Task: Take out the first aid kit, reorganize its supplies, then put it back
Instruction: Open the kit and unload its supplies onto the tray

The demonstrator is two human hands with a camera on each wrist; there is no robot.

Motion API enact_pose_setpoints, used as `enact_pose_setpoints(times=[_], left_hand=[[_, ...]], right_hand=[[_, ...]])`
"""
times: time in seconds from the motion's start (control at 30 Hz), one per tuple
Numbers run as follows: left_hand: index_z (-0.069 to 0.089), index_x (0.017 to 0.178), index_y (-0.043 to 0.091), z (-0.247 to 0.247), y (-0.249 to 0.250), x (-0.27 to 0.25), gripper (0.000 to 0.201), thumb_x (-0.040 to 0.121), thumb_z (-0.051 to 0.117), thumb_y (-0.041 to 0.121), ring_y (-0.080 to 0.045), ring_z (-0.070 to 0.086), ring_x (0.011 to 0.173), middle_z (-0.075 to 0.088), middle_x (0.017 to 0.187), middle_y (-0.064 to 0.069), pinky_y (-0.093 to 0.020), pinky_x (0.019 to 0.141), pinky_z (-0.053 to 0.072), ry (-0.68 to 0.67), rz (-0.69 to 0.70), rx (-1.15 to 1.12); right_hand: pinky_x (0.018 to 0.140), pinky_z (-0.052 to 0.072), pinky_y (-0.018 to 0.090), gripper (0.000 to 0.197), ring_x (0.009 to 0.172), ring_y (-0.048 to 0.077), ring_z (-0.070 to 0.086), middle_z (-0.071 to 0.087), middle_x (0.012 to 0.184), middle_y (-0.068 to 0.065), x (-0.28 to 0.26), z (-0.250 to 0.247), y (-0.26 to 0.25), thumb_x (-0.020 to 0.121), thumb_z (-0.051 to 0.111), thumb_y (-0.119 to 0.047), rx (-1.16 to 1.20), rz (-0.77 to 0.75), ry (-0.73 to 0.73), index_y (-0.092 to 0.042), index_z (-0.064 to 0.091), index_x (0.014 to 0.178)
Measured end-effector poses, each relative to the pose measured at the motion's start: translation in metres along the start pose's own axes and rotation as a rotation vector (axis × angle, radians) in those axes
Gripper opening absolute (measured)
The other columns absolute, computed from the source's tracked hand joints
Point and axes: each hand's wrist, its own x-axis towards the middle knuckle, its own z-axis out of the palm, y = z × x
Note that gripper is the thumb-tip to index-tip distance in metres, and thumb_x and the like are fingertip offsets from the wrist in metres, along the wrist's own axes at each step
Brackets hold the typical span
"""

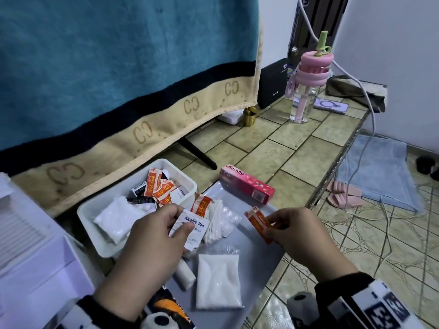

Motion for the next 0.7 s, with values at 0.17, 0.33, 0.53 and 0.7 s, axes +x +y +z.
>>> enact_pose_setpoints(times=[0.17, 0.33, 0.53, 0.7], left_hand=[[0.065, 0.079, 0.027, 0.003, -0.003, 0.002, 0.016, 0.087, 0.063, 0.013, -0.009, 0.071, 0.068, 0.073, 0.078, 0.015, -0.042, 0.071, 0.059, -0.010, 0.001, -0.005], [0.065, 0.078, 0.030, 0.003, -0.004, 0.000, 0.018, 0.087, 0.064, 0.014, -0.006, 0.070, 0.073, 0.073, 0.079, 0.018, -0.042, 0.074, 0.058, -0.022, 0.011, 0.010], [0.065, 0.082, 0.026, 0.000, -0.004, -0.002, 0.010, 0.086, 0.065, 0.017, -0.010, 0.070, 0.075, 0.073, 0.078, 0.013, -0.045, 0.075, 0.057, 0.000, 0.030, 0.047], [0.065, 0.086, 0.027, 0.003, -0.003, -0.004, 0.008, 0.085, 0.066, 0.019, -0.012, 0.070, 0.080, 0.073, 0.082, 0.011, -0.045, 0.077, 0.056, -0.005, 0.022, 0.060]], right_hand=[[0.043, 0.041, 0.016, 0.010, 0.042, 0.001, 0.055, 0.068, 0.054, -0.006, -0.014, 0.012, 0.003, 0.071, 0.078, -0.018, 0.019, 0.013, -0.039, -0.020, 0.068, 0.071], [0.049, 0.039, 0.007, 0.005, 0.051, -0.002, 0.056, 0.066, 0.060, -0.010, -0.020, 0.017, 0.000, 0.077, 0.073, -0.025, -0.107, -0.048, -0.060, -0.020, 0.073, 0.078], [0.075, 0.047, 0.027, 0.035, 0.086, 0.020, 0.060, 0.063, 0.105, 0.001, 0.017, -0.006, -0.014, 0.080, 0.068, -0.026, -0.192, -0.112, 0.151, -0.022, 0.060, 0.113], [0.087, 0.045, 0.036, 0.043, 0.109, 0.032, 0.055, 0.056, 0.120, 0.012, 0.063, -0.010, -0.031, 0.084, 0.059, -0.019, -0.515, -0.159, 0.102, -0.012, 0.050, 0.126]])
